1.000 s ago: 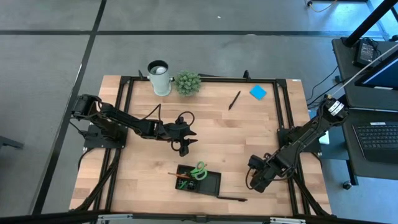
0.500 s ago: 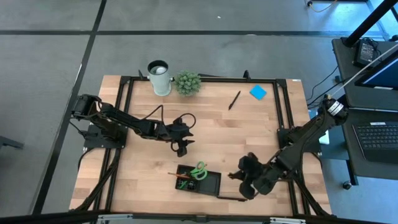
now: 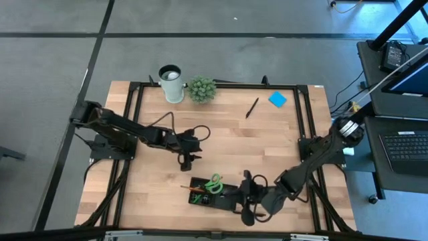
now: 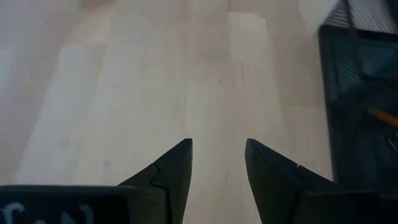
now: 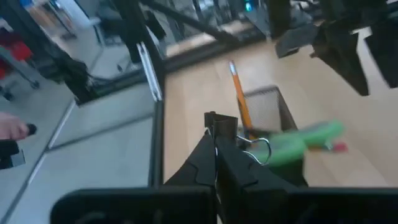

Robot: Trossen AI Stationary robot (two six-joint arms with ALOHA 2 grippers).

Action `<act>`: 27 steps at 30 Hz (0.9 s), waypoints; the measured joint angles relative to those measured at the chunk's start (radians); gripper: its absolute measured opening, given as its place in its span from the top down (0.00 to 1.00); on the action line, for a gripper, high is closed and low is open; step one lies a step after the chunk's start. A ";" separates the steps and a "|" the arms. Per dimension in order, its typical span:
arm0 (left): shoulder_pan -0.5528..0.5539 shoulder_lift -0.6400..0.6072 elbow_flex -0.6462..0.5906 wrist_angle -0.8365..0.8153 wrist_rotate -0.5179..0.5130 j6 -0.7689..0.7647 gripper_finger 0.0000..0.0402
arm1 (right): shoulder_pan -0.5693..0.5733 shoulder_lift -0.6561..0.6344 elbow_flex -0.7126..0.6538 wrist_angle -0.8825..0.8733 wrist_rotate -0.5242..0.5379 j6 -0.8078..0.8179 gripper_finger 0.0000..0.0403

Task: Pick and place office supplies into organizer
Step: Put the black binder clip into the black desk organizer

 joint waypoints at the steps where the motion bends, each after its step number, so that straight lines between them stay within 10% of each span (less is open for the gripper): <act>1: 0.000 -0.033 0.000 -0.032 -0.002 0.027 0.64 | -0.003 0.011 0.000 0.035 0.000 -0.017 1.00; 12: -0.070 -0.428 0.001 -0.453 0.004 -0.142 0.64 | -0.046 0.027 0.000 0.208 0.002 -0.147 1.00; 27: -0.253 -0.420 0.001 0.087 -0.144 -0.165 0.60 | -0.199 0.027 0.000 0.415 0.036 -0.386 0.99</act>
